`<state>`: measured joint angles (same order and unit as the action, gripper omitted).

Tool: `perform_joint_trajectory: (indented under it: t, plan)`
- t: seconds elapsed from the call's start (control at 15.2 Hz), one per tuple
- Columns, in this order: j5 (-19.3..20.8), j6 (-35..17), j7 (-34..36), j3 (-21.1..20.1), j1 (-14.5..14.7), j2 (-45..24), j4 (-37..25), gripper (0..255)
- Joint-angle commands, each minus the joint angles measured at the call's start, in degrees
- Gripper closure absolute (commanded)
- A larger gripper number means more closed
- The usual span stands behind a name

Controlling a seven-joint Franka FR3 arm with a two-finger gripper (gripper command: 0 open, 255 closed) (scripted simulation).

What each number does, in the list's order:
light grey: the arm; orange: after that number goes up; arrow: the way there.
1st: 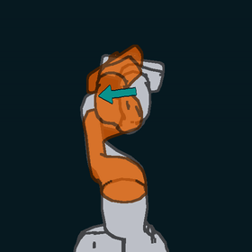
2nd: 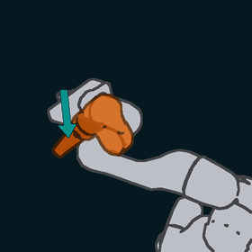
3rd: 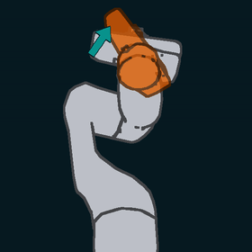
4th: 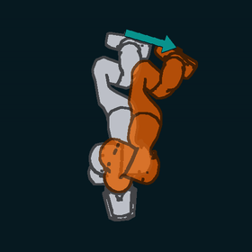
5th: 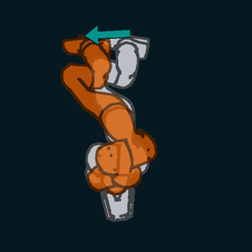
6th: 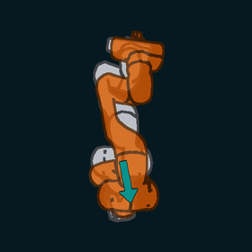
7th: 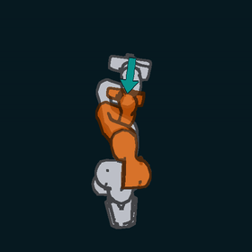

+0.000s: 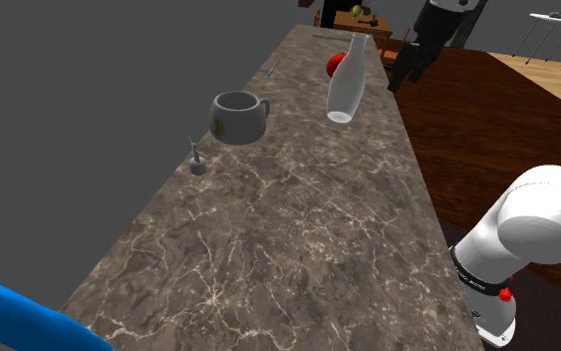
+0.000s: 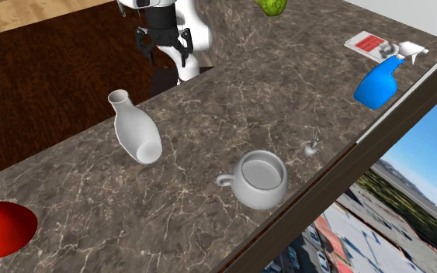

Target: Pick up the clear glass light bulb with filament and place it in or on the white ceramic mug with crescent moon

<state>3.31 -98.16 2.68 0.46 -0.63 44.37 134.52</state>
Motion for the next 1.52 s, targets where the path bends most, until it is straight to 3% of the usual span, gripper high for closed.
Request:
perform_joint_trajectory:
  t: [0.0,0.86,1.45]
  plan:
    - [0.0,0.0,0.0,0.0,0.0,0.0,0.0,0]
    - [-5.6,-14.7,18.7,-15.7,3.5,-10.5,0.5,0]
    - [-2.2,-23.2,33.3,-27.4,2.5,-24.4,-6.9,0]
